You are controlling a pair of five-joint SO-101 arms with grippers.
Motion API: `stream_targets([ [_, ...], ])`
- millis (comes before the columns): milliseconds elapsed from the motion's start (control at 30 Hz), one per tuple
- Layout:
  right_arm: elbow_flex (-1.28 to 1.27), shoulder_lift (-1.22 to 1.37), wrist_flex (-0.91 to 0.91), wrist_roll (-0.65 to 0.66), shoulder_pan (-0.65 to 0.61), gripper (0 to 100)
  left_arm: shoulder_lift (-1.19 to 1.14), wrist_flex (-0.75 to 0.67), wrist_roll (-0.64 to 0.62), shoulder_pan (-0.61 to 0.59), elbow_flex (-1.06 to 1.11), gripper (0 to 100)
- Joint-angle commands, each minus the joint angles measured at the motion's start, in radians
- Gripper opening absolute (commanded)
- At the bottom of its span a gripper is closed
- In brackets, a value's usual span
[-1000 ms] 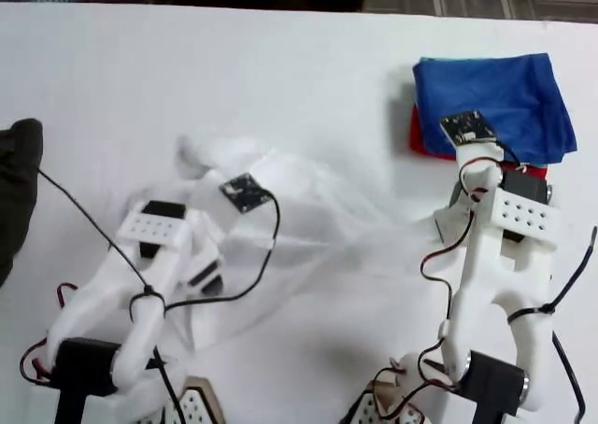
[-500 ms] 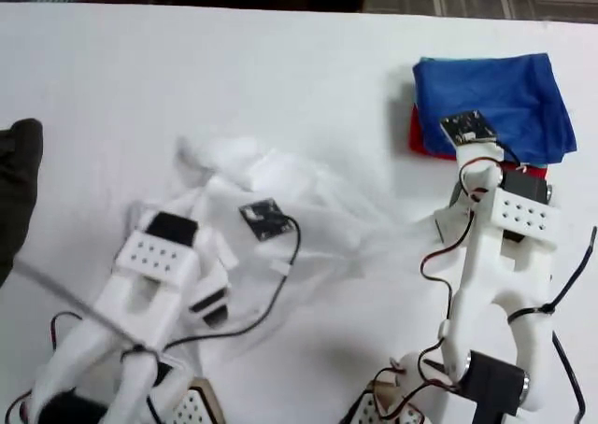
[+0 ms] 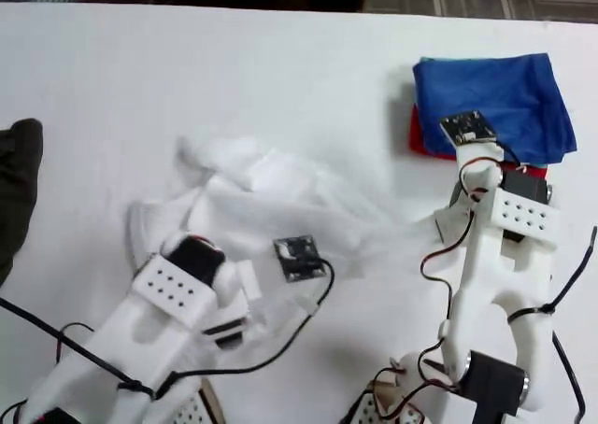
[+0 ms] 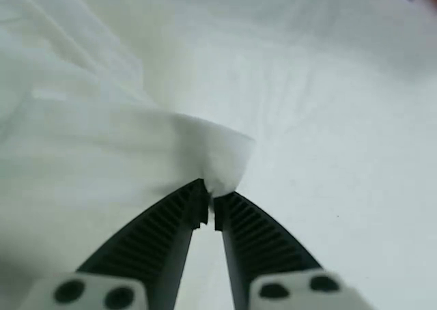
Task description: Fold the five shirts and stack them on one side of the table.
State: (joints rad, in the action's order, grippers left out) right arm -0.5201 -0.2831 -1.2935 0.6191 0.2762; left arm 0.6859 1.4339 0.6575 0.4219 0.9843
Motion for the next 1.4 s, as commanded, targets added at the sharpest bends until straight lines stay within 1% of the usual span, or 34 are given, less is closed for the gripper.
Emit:
stream_targets([
  [0,0.012,-0.005,0.007,-0.002,0.007,1.9,0.021,0.006,-0.002,0.026,-0.018,21],
  [67,0.012,-0.005,0.007,-0.002,0.007,1.9,0.015,0.026,-0.011,0.003,-0.061,21],
  [133,0.012,-0.005,0.008,-0.002,0.007,1.9,0.015,0.061,-0.060,-0.028,-0.134,21],
  [267,0.012,-0.005,0.010,-0.002,0.007,1.9,0.015,0.166,-0.224,-0.031,-0.271,21],
  [333,0.012,-0.005,0.010,-0.002,0.007,1.9,0.015,0.193,-0.315,-0.012,-0.288,21],
  [400,0.012,-0.005,0.010,-0.002,0.007,1.9,0.014,0.201,-0.362,0.011,-0.278,21],
  [533,0.012,-0.005,0.010,-0.003,0.007,1.9,0.012,0.175,-0.336,0.043,-0.203,21],
  [667,0.012,-0.005,0.010,-0.003,0.007,1.9,0.012,0.158,-0.299,0.037,-0.194,21],
  [800,0.012,-0.005,0.010,-0.005,0.007,1.9,-0.005,0.158,-0.299,0.038,-0.196,21],
  [900,0.012,-0.005,0.010,-0.005,0.007,1.9,-0.103,0.146,-0.299,0.034,-0.205,21],
  [1100,0.012,-0.005,0.010,-0.005,0.007,1.9,-0.400,0.143,-0.295,0.043,-0.260,21],
  [1367,0.015,-0.005,0.010,-0.003,0.007,1.9,-0.436,0.126,-0.293,0.043,-0.283,21],
])
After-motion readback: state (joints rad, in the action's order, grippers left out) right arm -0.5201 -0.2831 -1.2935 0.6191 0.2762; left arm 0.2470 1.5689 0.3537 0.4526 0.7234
